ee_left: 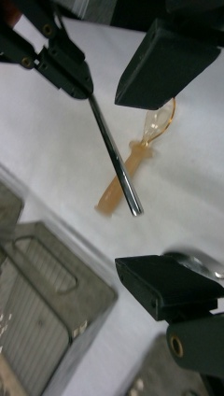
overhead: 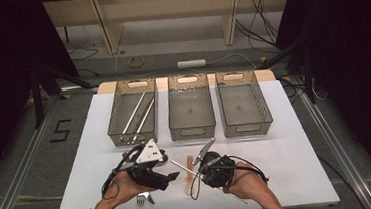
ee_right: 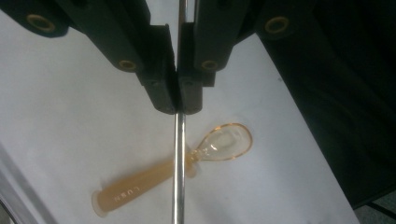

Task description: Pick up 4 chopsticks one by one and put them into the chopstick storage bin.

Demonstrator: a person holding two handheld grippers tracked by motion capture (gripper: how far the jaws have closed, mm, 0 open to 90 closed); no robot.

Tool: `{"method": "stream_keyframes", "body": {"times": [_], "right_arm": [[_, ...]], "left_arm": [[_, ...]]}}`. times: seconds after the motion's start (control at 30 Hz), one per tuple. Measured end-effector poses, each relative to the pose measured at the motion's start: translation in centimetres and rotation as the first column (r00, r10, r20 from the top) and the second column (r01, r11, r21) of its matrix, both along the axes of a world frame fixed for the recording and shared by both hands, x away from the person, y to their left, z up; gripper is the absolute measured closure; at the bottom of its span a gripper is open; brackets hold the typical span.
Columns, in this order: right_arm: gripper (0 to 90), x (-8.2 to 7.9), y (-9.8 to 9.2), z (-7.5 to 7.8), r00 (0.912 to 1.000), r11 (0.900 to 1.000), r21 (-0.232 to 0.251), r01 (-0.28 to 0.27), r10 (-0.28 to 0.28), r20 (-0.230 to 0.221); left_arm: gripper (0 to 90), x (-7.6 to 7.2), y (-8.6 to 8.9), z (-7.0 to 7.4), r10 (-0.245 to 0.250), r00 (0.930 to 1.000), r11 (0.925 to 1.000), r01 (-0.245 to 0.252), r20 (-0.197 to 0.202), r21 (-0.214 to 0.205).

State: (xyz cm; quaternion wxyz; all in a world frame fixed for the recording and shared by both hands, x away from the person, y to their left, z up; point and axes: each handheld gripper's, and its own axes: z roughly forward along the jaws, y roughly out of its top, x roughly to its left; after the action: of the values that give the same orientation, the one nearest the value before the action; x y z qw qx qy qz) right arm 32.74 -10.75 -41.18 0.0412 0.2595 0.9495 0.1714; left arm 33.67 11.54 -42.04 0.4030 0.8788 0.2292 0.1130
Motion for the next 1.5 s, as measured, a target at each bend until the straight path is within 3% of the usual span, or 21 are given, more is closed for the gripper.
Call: {"method": "stream_keyframes", "body": {"times": [0.13,0.33,0.47,0.83,1.23,1.5], "right_arm": [[86.4,-0.4,0.3,0.2,0.9996,0.9996,-0.005,-0.027,0.027,-0.004],[86.4,-0.9,0.8,0.4,0.9975,0.9975,0.000,-0.071,0.071,-0.005],[86.4,-1.1,1.1,0.3,0.9962,0.9962,-0.002,-0.087,0.087,-0.007],[86.4,-1.4,1.4,0.4,0.9909,0.9910,0.006,-0.134,0.134,-0.013],[86.4,-1.8,1.8,0.2,0.9837,0.9837,0.023,-0.178,0.179,-0.021],[86.4,-1.9,1.9,0.1,0.9758,0.9762,0.010,-0.217,0.217,-0.029]], "left_arm": [[17.9,-0.1,-0.4,-0.4,-0.037,0.9993,0.9978,0.037,0.004,0.056],[18.6,-0.4,-1.2,-0.9,-0.089,0.9960,0.9910,0.090,-0.014,0.099],[20.3,-0.8,-1.7,-1.2,-0.130,0.9915,0.9815,0.130,-0.008,0.141],[32.6,-1.7,-2.4,-1.7,-0.215,0.9765,0.9598,0.214,-0.013,0.181],[49.4,-2.0,-2.6,-1.9,-0.259,0.9657,0.9461,0.257,-0.015,0.197],[60.5,-2.4,-2.6,-2.0,-0.310,0.9503,0.9283,0.309,-0.026,0.207]]}}
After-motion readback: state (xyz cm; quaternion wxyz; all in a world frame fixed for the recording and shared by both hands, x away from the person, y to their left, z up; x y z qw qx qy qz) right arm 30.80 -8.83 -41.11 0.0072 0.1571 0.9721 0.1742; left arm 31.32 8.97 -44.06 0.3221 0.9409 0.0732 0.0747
